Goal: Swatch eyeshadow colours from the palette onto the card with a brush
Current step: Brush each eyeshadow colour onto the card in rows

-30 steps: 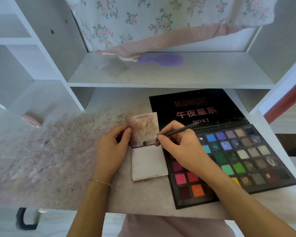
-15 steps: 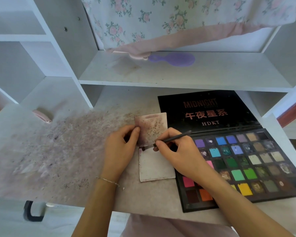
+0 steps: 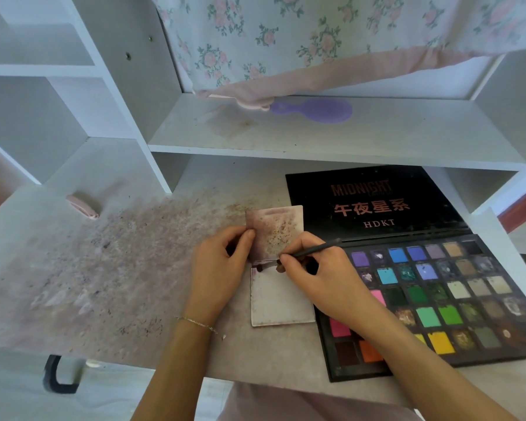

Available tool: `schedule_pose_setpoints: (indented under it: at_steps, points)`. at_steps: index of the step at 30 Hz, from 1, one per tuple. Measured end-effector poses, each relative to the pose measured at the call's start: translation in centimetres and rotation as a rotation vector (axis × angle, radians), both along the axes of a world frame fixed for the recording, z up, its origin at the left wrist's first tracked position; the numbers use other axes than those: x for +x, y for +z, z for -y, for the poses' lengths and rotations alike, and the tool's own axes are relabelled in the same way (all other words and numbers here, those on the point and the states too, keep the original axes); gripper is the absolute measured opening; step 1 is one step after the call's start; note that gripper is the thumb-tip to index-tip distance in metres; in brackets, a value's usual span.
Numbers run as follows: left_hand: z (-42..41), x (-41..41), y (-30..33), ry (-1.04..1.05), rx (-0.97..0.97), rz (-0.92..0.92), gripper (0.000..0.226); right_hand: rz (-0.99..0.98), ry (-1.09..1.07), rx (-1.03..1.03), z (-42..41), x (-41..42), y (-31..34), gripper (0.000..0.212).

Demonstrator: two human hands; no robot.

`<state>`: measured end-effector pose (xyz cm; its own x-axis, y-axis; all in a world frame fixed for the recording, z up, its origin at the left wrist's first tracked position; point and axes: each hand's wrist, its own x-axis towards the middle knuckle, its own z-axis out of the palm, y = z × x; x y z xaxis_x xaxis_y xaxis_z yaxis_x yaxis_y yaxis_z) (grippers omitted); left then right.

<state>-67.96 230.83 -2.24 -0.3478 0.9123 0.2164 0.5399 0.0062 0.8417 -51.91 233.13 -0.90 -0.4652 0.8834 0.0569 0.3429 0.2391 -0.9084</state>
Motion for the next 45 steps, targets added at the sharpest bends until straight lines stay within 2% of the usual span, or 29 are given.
schedule_pose_setpoints:
  at_steps: [45]
  points:
    - [-0.13,-0.25,-0.34,-0.017,0.011,-0.045,0.012,-0.015,0.035,0.001,-0.13,0.17,-0.15,0.007]
